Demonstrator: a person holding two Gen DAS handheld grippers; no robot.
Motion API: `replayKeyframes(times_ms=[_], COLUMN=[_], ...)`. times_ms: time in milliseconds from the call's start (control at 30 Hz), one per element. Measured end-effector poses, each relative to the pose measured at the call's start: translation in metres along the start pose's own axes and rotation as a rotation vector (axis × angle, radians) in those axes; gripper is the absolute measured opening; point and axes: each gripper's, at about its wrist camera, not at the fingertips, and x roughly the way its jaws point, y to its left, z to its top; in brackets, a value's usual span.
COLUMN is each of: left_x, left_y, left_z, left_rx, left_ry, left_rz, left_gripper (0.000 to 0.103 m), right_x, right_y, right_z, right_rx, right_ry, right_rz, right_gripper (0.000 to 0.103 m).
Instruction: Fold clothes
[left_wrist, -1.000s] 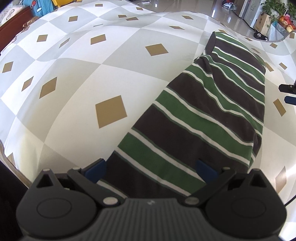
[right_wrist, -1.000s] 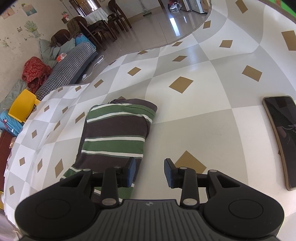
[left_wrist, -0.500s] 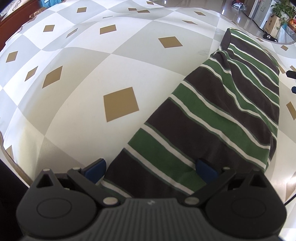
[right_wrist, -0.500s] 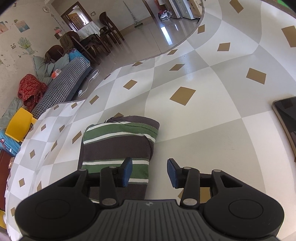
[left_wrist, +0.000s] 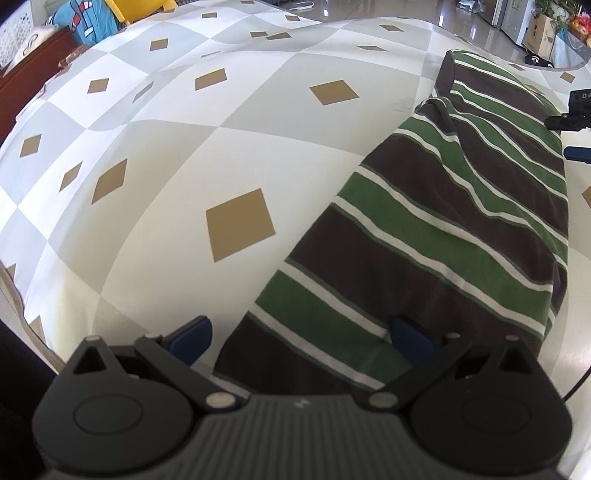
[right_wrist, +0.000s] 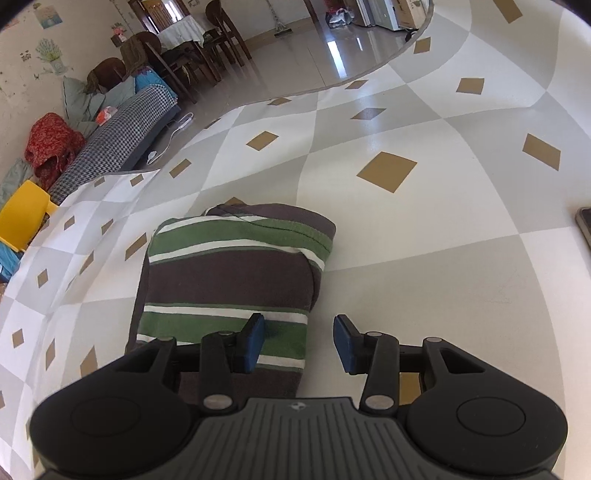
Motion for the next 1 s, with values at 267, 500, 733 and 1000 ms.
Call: replayKeyframes(times_ms=[267,500,733,1000], left_x=[-0.003,0.0,0.004,0.019], left_y=[-0.012,-0.013,-0.013,-0.007], left_z=[0.005,0.016,0.029,0.056], left_rx=[0.061,0.098,0.121,0.131], left_ry=[-0.037,-0.066,-0.094,-0.121], left_rz=[0.088,0.135,0.165,0.231], left_gripper=[0.103,0.103,0.103,0.103], right_x=[0.004,0.004,0.001,-0.01], right_y=[0.012,0.01,-0.003,-0.023], right_z=[-0.001,0.0,0.005,0.017], right_rx=[-0.133,-0.156,-0.099,0.055], right_ry=[-0.002,-0.012,-0.009,-0.066], right_rz=[-0.093,-0.143,-0.105,-0.03], right_gripper=[0.029,0.029,0.031,0.036])
